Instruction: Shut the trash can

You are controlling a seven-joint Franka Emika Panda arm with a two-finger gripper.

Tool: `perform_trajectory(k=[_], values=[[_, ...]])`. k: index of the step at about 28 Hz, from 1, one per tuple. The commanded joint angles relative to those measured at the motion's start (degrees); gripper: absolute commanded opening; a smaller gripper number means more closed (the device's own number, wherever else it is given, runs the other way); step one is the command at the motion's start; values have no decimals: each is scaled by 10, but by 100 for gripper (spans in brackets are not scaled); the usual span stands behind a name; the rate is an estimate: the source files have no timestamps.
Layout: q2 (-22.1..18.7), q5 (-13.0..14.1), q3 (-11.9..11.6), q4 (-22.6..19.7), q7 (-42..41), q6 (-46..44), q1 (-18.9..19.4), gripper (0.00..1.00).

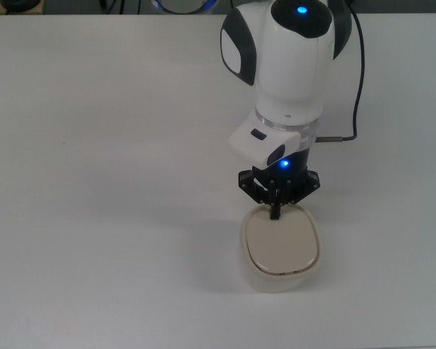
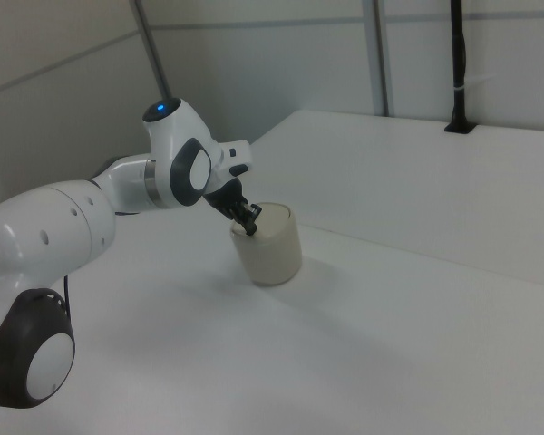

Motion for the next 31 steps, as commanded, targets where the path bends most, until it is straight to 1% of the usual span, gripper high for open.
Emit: perform_trajectory(k=[1, 4, 8, 10, 15, 16, 18, 19, 20, 21, 22, 24, 25, 27, 29, 31], values=[[-11, 7, -3, -45, -17, 0, -2, 0], [-8, 7, -3, -47, -11, 4, -2, 0], [-17, 14, -3, -35, -10, 1, -3, 0], [-31, 17, -3, -21, -3, -1, -4, 0], [-61, 25, -3, -20, 9, -1, -19, 0], [-70, 32, -3, -20, 9, -1, -22, 2], [-79, 38, -4, -20, 9, -2, -24, 11], [-83, 39, -4, -20, 8, -3, -25, 18], [-87, 39, -4, -20, 7, -4, -27, 30], [-92, 40, -4, -19, 5, -5, -29, 45], [-103, 40, -4, -20, 4, -9, -32, 69], [-112, 40, -4, -21, 1, -35, -33, 75], [-116, 42, -4, -21, -2, -51, -34, 80], [-124, 43, -3, -21, -13, -81, -39, 86], [-139, 51, -2, -24, -43, -132, -43, 88], [-145, 64, -3, -24, -68, -169, -44, 100]])
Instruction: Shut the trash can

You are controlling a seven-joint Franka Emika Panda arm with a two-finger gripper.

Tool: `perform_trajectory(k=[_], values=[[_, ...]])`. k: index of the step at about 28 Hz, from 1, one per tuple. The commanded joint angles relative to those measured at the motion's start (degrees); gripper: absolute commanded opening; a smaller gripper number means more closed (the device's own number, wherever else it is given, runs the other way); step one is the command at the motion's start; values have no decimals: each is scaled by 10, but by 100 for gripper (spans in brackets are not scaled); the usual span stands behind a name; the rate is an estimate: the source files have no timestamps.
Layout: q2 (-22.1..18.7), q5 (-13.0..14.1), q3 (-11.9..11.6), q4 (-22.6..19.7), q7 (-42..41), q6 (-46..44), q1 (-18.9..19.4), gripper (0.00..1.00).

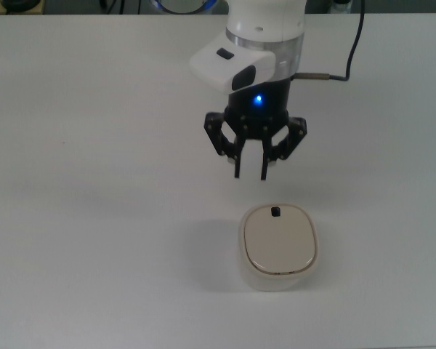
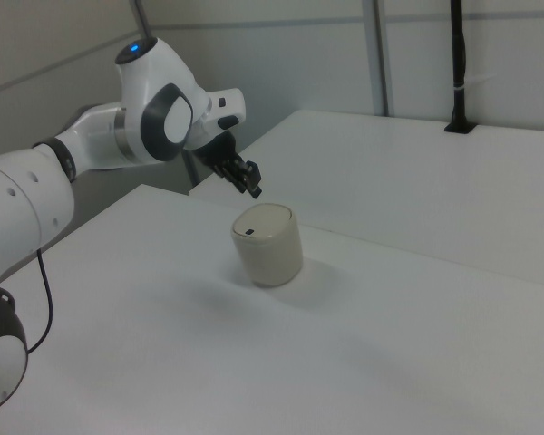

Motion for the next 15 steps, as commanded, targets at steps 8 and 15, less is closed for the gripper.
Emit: perform_trajectory(k=[8, 15], values=[[-84, 80, -4, -24, -173, -247, -36, 100], [-107, 91, -5, -24, -249, -343, -59, 100]])
